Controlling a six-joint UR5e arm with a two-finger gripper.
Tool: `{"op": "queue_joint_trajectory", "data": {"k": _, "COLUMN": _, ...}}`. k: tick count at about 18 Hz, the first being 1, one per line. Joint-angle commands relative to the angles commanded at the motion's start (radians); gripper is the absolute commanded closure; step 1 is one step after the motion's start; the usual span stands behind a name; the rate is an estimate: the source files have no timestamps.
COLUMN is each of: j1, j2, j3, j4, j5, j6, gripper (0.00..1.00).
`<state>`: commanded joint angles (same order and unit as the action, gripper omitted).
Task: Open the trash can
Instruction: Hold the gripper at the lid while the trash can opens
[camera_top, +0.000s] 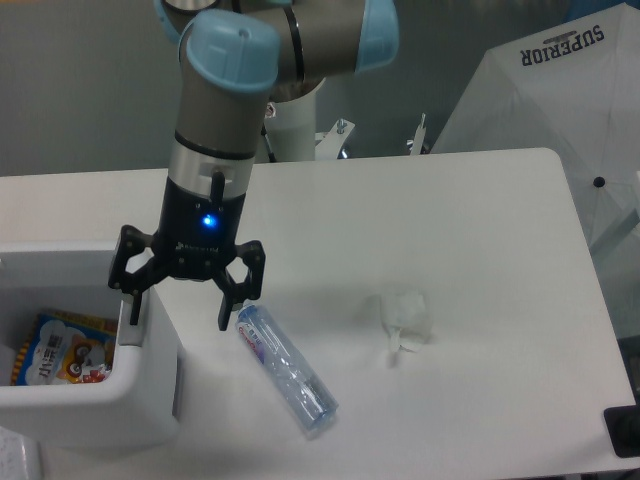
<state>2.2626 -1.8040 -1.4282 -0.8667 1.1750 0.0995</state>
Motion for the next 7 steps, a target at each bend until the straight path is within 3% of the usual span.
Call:
{"op": "queue_joint_trajectory", "data": {"k": 4, "j1": 0.054, "j2": 0.023, "j3": 0.008, "j4": 0.003, "j5": 0.005, "j6": 0.04, "gripper": 0.0}}
{"op": "queue_joint_trajectory", "data": {"k": 7, "j1": 0.066, "j2": 0.031, "j3": -0.004, "j4": 0.0, "j5": 0.084, "j6": 0.097, "gripper": 0.0}}
